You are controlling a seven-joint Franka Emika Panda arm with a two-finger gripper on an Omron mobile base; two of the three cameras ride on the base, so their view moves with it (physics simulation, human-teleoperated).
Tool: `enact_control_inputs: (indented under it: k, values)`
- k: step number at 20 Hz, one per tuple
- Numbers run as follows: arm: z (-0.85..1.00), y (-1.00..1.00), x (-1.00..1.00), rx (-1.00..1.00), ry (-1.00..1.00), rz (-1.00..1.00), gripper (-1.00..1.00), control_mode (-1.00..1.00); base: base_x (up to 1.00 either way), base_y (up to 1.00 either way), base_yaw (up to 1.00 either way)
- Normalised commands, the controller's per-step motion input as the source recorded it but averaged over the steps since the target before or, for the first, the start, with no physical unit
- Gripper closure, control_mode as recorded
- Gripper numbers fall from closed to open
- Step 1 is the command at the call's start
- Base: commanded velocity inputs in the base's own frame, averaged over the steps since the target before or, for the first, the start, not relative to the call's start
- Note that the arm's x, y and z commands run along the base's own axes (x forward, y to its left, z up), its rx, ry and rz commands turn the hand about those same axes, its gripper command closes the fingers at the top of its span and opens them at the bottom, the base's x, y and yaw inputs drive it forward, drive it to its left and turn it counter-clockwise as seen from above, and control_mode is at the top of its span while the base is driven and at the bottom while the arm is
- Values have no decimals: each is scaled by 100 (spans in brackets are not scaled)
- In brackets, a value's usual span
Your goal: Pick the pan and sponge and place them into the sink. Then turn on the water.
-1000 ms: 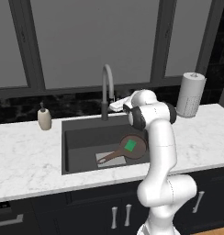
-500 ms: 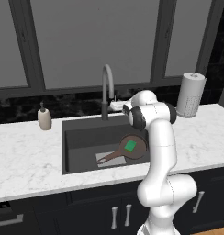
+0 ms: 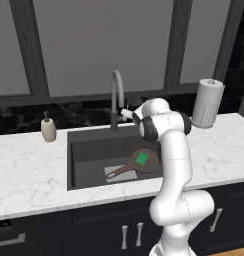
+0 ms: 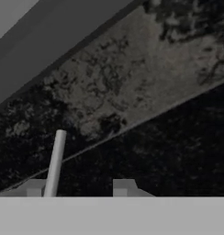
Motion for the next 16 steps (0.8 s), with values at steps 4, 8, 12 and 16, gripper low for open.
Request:
enact_control_inputs:
  k: [4, 8, 12, 16]
  values:
    - [-6, -100, 24, 22, 23, -5, 100, -100, 0, 0, 0]
    - [-4, -100, 23, 23, 22, -5, 100, -100, 0, 0, 0]
    - [-2, -100, 14, 23, 18, -4, 100, -100, 0, 0, 0]
    - [0, -100, -25, 26, 2, 0, 100, -100, 0, 0, 0]
